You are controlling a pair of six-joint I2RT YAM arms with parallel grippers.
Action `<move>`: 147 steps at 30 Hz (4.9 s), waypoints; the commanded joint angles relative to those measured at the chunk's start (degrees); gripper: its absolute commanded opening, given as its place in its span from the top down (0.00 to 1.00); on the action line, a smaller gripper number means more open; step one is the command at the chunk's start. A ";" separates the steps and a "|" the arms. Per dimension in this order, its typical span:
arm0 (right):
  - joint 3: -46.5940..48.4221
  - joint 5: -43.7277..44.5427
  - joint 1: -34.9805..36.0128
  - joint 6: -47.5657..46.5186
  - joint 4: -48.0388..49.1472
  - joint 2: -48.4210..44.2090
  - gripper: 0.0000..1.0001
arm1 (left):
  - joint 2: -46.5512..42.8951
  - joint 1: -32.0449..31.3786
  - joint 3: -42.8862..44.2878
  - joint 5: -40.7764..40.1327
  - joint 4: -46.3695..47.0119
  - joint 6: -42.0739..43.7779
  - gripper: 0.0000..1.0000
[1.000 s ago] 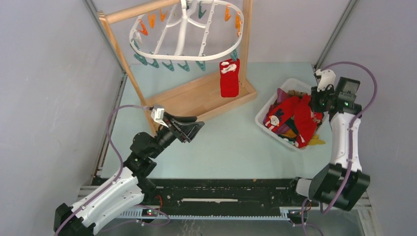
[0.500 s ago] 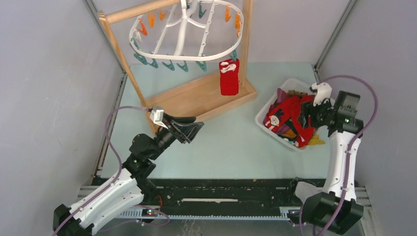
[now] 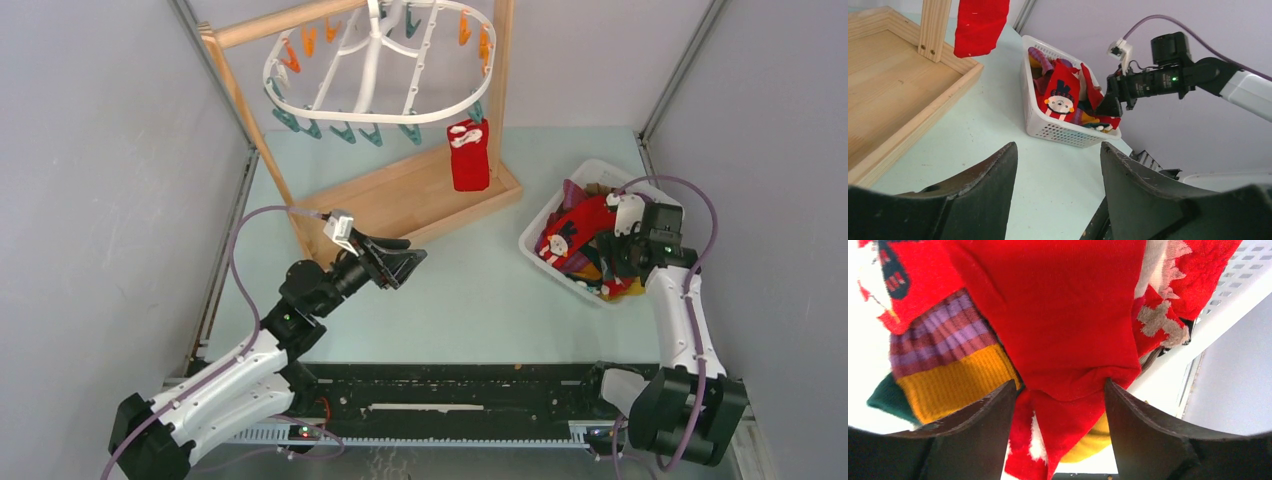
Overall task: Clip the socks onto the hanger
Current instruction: Pick up the sock from the bin.
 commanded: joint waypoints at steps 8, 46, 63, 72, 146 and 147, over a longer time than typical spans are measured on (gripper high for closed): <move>0.30 5.56 1.15 1.95 8.41 -2.15 0.80 | -3.62 -1.50 3.64 -2.25 -0.15 0.07 0.35; 8.67 -55.65 18.94 -7.24 -19.27 -11.06 0.94 | 24.82 -32.32 31.43 -8.67 -14.11 55.06 0.24; 8.50 -53.93 22.86 -10.94 -20.66 -9.28 0.92 | 37.55 -33.76 42.51 -15.04 -29.20 59.89 0.64; 8.59 -53.43 22.67 -11.53 -22.29 -9.95 0.52 | 34.65 -33.19 41.26 -15.64 -30.24 51.04 1.00; -11.46 -18.00 50.60 11.11 32.46 -21.69 0.44 | 27.18 -21.12 48.24 -19.37 -43.56 -10.09 1.00; -11.36 -17.84 50.45 10.91 32.60 -21.64 0.46 | 26.98 -21.04 48.16 -18.66 -43.56 -9.87 1.00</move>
